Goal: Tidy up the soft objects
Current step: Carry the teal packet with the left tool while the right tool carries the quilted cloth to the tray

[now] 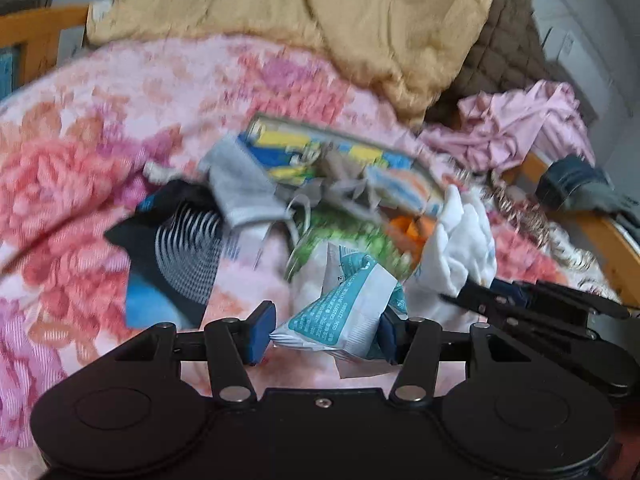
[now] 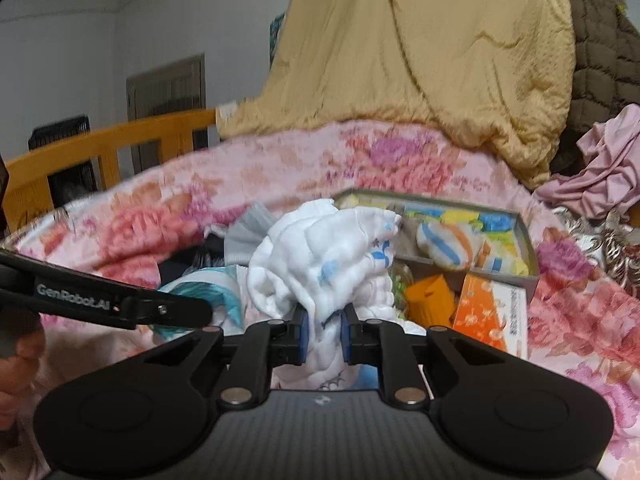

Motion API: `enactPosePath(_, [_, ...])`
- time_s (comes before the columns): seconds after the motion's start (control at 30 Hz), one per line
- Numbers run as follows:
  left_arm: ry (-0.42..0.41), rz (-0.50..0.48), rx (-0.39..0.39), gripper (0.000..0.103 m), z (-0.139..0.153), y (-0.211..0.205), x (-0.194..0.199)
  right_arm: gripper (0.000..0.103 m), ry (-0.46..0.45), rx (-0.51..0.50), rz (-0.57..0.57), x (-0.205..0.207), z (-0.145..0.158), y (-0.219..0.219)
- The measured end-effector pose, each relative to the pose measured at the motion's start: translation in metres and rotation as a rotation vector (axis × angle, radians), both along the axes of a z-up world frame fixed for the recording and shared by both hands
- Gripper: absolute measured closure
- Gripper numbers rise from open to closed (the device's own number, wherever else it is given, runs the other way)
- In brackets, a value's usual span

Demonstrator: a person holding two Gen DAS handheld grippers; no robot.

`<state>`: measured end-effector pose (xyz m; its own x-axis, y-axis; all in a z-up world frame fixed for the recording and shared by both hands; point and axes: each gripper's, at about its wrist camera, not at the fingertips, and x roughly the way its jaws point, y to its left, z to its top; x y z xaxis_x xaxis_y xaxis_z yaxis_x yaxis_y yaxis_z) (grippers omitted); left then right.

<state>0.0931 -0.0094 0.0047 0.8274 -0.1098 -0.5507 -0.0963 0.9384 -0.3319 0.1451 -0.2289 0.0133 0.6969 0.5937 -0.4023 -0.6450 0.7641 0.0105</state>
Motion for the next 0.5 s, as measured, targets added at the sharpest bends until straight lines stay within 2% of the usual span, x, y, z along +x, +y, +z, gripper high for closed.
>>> enactPosePath(0.27, [-0.096, 0.040, 0.040, 0.048, 0.025, -0.019, 0.003, 0.086, -0.023, 0.114, -0.040, 0.002, 0.023, -0.023])
enactPosePath(0.5, [-0.138, 0.014, 0.055, 0.048, 0.045, -0.033, 0.027, 0.086, -0.056, 0.189, -0.097, 0.009, 0.039, -0.041])
